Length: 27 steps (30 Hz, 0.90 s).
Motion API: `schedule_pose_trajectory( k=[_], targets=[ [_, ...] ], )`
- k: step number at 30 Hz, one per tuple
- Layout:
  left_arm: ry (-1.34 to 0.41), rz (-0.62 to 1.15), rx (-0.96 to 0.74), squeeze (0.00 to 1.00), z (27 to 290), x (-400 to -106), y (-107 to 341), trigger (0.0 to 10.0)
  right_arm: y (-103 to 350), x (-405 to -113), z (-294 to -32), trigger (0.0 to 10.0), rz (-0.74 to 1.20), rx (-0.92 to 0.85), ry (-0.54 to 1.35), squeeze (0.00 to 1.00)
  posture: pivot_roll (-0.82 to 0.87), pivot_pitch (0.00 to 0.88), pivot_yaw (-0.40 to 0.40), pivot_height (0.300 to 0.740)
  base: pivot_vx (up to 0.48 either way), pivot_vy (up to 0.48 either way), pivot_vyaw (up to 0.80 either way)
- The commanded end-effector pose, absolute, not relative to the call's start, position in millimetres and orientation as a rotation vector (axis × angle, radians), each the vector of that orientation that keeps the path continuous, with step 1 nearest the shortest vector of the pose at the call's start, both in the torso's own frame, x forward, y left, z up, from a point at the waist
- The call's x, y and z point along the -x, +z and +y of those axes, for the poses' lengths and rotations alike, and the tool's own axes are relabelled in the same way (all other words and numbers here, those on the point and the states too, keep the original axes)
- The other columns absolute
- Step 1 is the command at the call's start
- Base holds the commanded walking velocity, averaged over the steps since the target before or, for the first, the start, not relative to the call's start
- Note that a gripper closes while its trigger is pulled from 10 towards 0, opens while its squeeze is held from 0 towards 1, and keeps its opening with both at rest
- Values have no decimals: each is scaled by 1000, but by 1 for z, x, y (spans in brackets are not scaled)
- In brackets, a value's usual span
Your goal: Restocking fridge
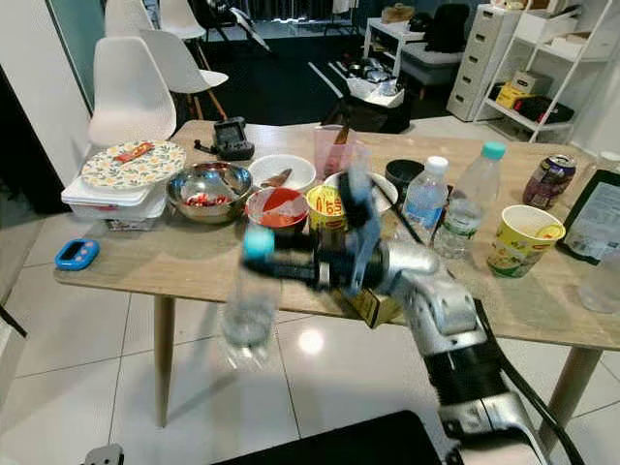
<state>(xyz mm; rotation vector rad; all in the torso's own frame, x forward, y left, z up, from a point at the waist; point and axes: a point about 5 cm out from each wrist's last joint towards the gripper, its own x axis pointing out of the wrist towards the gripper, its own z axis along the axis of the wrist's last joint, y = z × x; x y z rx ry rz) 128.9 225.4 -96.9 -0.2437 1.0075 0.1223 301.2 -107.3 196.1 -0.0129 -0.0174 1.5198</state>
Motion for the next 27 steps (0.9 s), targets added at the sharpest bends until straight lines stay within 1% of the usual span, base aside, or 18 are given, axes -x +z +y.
schedule_pose_trajectory(
  k=[1,6,7,9,12,13,14,15,16,19,20,22,23,24,25,27],
  targets=[
    [125,1021,238,0,227,-126,-98,10000,190,-298,-109,0,15,95,1534,0,3,0,-13,740,0,0,0],
    [128,1019,233,0,227,-127,-97,10000,158,-293,-124,0,198,225,1512,0,2,0,-12,740,0,0,0],
    [128,1019,233,0,227,-127,-97,10000,158,-293,-124,0,198,225,1512,0,2,0,-12,740,0,0,0],
    [127,1018,231,0,227,-128,-97,10000,141,-288,-131,0,298,269,1505,0,2,0,-14,740,0,0,0],
    [126,1018,230,0,227,-128,-97,10000,132,-286,-135,0,352,286,1497,0,2,0,-14,740,0,0,0],
    [126,1018,229,0,227,-128,-97,10000,118,-283,-142,0,426,316,1475,0,2,0,-15,740,0,0,0],
    [126,1018,229,0,227,-128,-97,10000,118,-283,-142,0,426,316,1475,0,2,0,-15,740,0,0,0],
    [125,1017,227,0,227,-129,-97,10000,103,-281,-149,0,502,336,1450,0,2,0,-15,740,0,0,0],
    [125,1017,227,0,227,-129,-97,10000,103,-281,-149,0,502,336,1450,0,2,0,-15,740,0,0,0],
    [119,1021,212,0,228,-129,-97,10000,49,-270,-178,0,736,357,1291,0,3,0,-16,740,0,0,0],
    [119,1021,212,0,228,-129,-97,10000,49,-270,-178,0,736,357,1291,0,3,0,-16,740,0,0,0],
    [115,1023,203,0,228,-129,-97,10000,30,-265,-188,0,800,355,1212,0,3,0,-16,740,0,0,0],
    [115,1023,203,0,228,-129,-97,10000,30,-265,-188,0,800,355,1212,0,3,0,-16,740,0,0,0],
    [114,1025,199,0,228,-128,-97,10000,17,-261,-197,0,844,357,1115,0,1,0,-19,740,0,0,0],
    [115,1027,194,0,228,-128,-97,10000,3,-257,-208,10000,891,363,979,0,1,0,-20,740,0,0,0],
    [115,1027,194,0,228,-128,-97,10000,3,-257,-208,10000,891,363,979,0,1,0,-20,740,0,0,0]
  ],
)
